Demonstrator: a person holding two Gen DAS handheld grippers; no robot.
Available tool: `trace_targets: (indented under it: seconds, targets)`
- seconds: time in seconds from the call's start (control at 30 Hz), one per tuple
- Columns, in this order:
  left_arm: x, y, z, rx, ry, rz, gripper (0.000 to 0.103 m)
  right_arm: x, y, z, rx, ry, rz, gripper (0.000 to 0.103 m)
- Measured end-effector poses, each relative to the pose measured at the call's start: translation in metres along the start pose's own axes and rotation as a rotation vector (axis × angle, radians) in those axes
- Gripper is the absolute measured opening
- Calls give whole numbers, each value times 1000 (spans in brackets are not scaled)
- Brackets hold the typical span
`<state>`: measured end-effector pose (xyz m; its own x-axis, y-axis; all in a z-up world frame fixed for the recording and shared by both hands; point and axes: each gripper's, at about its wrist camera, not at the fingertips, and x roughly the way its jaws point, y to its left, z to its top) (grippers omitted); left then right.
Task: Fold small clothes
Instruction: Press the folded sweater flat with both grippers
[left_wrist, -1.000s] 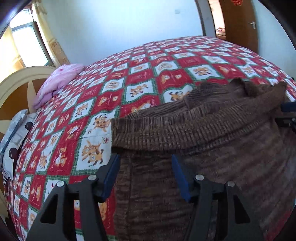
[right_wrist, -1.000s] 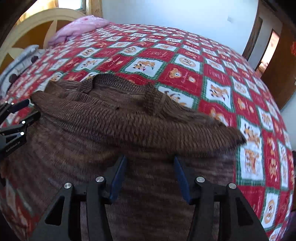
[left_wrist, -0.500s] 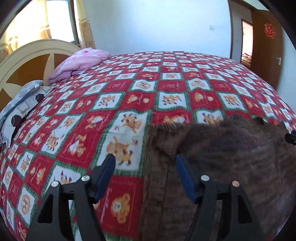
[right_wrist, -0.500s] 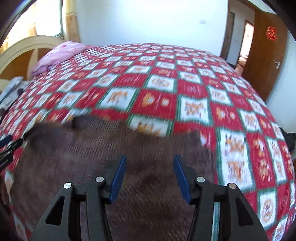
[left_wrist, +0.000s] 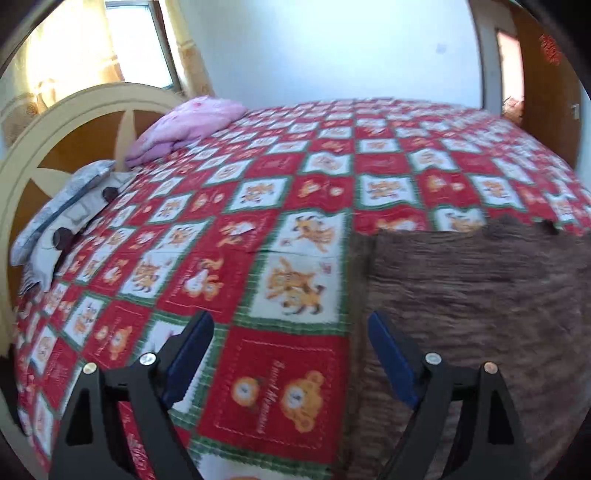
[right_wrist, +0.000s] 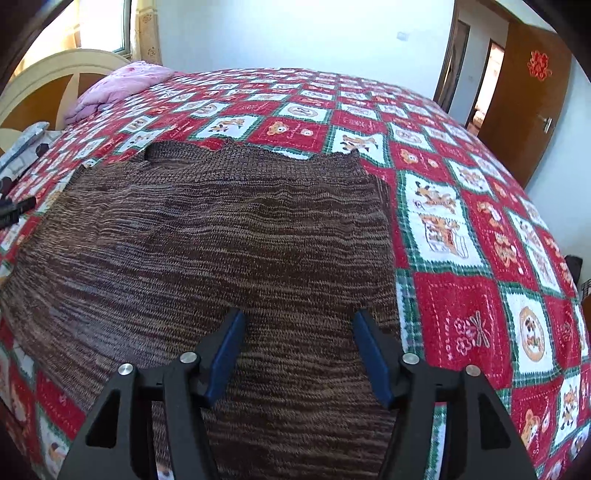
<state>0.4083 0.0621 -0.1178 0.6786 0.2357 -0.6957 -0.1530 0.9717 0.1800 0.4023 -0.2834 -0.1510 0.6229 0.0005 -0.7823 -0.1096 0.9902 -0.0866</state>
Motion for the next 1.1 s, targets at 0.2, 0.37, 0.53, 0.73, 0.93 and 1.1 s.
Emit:
trace_targets:
  seconds: [0.2,0.37,0.53,0.73,0.93,1.1]
  targets:
    - [-32,-8,-50,37,4,-108,90,-35,-19,-13,115,-51,96,65]
    - [-48,-18,-97,125,5,-103,93,-46,-16,-30,114,-20,106,65]
    - [-46,-8,-96,92,20,-114,100,-44,0,-56,36,5,24,65]
    - [-47,1,-108,34,26,-138,103,-70,11,-36,53,-45,36,65]
    - [-50,-4,-111,54,3,-104,103,-54,71,1,-5,-53,122,65]
    - [-52,-3,-114,52,-9,-100,103,-28,118,-26,-56,34,131,65]
